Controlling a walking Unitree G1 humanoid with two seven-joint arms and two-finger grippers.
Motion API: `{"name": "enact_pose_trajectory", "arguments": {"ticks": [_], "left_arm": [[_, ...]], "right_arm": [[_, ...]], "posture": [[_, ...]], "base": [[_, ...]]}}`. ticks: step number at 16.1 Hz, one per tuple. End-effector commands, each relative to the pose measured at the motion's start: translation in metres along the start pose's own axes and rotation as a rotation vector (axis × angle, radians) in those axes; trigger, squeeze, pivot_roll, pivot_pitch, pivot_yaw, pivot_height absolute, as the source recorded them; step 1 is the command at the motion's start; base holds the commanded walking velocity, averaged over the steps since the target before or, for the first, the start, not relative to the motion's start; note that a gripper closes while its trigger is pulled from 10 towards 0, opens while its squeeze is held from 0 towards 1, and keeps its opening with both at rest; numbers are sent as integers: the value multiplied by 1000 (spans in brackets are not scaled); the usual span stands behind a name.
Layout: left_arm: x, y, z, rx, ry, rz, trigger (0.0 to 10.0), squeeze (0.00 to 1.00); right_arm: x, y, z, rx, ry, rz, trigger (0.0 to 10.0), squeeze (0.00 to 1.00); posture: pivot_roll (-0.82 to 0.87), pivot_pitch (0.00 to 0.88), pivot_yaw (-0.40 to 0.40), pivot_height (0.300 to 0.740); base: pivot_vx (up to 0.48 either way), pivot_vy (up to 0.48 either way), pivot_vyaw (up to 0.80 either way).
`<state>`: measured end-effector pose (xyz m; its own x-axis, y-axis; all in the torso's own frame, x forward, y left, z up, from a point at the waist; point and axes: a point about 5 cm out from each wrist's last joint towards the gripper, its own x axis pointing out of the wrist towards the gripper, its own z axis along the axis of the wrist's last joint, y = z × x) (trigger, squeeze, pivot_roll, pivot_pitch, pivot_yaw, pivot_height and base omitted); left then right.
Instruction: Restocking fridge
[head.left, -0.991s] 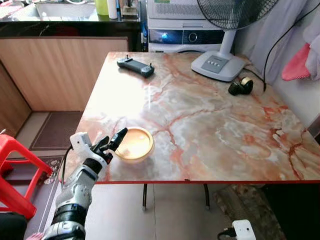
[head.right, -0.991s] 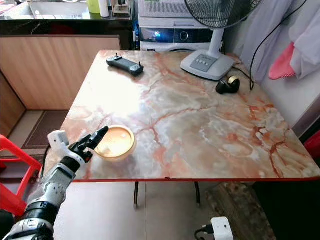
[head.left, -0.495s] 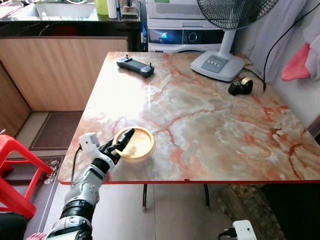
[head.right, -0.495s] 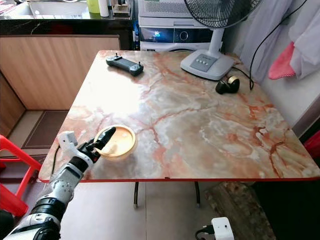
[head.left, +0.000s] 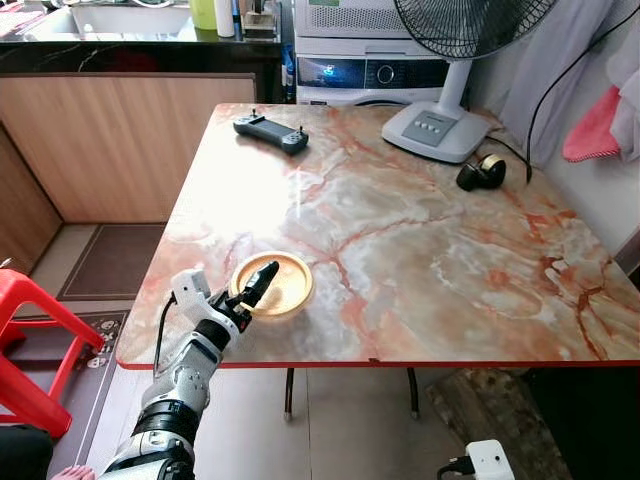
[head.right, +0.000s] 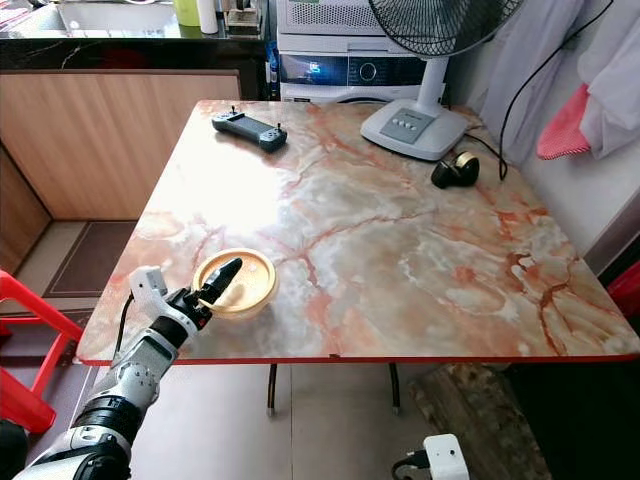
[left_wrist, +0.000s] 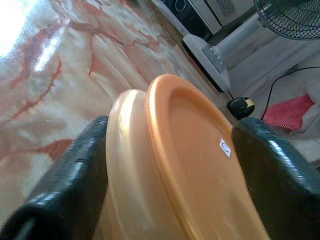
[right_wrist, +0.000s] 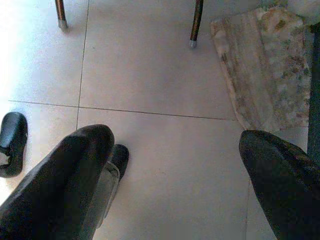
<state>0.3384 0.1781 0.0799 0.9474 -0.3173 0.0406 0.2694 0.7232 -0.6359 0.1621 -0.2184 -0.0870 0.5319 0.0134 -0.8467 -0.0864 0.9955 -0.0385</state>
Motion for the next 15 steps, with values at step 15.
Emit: {"name": "enact_pose_trajectory", "arguments": {"ticks": [15], "left_arm": [[2,-1,2,24,-16,10,0,0]], "right_arm": [[-1,-3,-1,-23,17,2,10000,0]], "posture": [[-40,0,-86,740]], "base": [[0,0,0]]}}
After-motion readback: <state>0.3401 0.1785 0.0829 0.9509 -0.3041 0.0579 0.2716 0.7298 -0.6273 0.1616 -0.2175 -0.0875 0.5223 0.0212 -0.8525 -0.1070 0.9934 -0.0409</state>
